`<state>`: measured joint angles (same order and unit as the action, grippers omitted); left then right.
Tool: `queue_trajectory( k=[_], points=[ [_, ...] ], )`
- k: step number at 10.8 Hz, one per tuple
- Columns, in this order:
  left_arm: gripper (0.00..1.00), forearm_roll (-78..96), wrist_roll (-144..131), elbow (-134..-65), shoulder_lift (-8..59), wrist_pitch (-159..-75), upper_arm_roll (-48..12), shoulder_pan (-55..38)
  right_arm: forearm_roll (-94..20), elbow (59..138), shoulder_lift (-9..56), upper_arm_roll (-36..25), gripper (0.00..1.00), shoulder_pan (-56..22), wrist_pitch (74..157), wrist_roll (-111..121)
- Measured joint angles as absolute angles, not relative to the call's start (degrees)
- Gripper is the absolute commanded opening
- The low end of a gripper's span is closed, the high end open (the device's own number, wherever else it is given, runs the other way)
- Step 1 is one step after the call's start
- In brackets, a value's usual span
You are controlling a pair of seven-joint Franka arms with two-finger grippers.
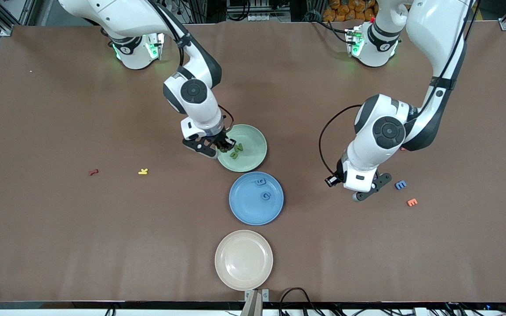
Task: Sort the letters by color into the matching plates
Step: 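Carry the B to the green plate while the left gripper carries x, then release the B on the green plate while the left gripper releases x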
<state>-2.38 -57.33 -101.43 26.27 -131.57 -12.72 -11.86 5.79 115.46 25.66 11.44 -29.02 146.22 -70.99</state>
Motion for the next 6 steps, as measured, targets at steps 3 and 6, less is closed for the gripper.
queue_trajectory(
  k=[3,6],
  points=[
    [0.00,-1.2,-57.3,-99.9,27.2,-131.6,-13.1,-14.3,5.8,113.7,27.6,11.4,0.54,-30.4,146.2,-72.7],
    [0.00,1.5,-57.4,-95.2,31.0,-131.7,-13.1,-16.0,5.8,112.9,28.0,11.3,0.94,-30.4,146.1,-73.8]
  ],
)
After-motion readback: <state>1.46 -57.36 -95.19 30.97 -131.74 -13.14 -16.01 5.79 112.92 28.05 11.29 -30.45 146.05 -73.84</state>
